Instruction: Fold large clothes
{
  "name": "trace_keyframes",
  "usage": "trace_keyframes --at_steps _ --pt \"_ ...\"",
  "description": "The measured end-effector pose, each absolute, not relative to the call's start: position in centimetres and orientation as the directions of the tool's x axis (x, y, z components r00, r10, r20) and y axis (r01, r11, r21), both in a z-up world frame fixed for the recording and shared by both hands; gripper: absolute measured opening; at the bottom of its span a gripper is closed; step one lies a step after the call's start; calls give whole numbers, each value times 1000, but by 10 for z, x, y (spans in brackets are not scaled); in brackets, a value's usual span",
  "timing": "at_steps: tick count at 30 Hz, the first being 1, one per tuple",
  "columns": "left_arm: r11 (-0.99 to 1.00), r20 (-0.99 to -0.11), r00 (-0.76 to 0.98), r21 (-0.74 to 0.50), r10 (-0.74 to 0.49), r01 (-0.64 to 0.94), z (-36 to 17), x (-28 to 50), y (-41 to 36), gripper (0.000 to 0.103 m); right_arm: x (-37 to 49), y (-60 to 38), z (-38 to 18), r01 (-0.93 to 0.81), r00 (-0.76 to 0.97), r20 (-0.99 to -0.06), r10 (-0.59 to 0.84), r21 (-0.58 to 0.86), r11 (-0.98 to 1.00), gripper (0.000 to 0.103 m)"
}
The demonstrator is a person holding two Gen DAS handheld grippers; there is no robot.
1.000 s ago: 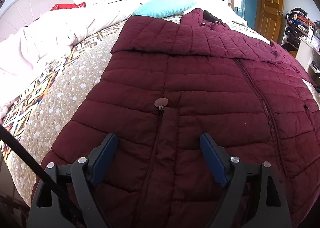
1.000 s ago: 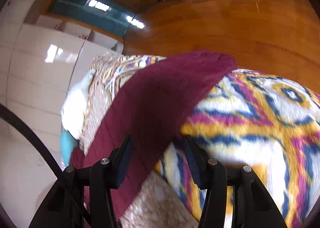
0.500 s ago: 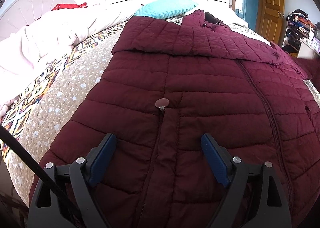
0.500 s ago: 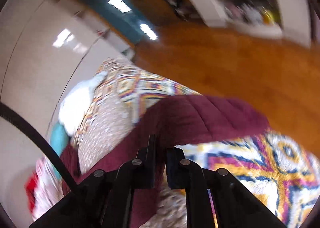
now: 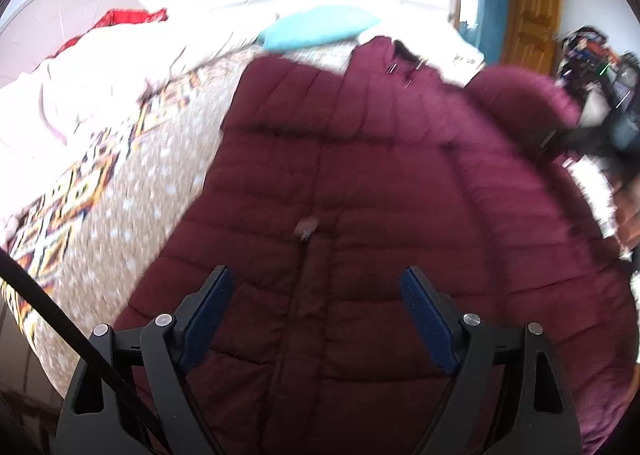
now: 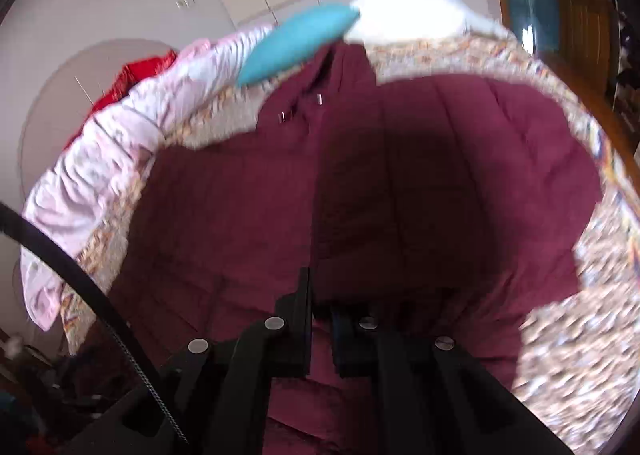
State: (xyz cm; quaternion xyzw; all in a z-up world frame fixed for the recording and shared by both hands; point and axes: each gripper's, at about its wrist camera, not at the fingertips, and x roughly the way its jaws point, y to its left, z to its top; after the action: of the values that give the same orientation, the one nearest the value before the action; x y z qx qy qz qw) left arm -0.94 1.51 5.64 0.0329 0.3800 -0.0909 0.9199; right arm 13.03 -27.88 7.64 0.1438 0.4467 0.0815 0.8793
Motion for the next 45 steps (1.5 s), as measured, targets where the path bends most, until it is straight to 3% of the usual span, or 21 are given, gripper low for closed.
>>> trace_keyframes --at_steps 4,9,11,16,17,20,24,30,41,45 --pt "968 -644 738 -19 -202 249 98 -7 2 85 132 -278 53 27 594 -753 282 369 929 14" --pt "944 -624 730 -39 -279 327 133 28 -35 85 94 -291 55 62 634 -701 328 469 881 43" --pt "929 -623 716 -48 -315 368 139 41 -55 85 75 -300 56 74 661 -678 320 484 872 43" --pt "867 -640 706 124 -302 483 126 66 -130 85 22 -342 56 177 768 -593 241 559 810 49" --pt "847 -651 703 171 -286 503 118 69 -144 79 14 -353 53 204 786 -576 225 585 785 51" --pt "806 -680 694 263 -235 530 95 78 -181 70 5 -376 36 233 816 -524 244 685 691 51" --pt "796 -684 678 238 -269 556 97 82 -213 70 3 -390 26 212 834 -479 275 738 641 51" --pt "693 -711 640 304 -292 654 87 89 -287 72 -9 -402 14 182 858 -411 308 804 567 51" --pt "658 -737 610 309 -291 687 75 117 -357 72 -17 -413 4 159 865 -372 337 841 518 52" --pt "643 -750 560 240 -353 727 77 111 -352 72 -18 -412 2 157 866 -365 341 847 508 52"
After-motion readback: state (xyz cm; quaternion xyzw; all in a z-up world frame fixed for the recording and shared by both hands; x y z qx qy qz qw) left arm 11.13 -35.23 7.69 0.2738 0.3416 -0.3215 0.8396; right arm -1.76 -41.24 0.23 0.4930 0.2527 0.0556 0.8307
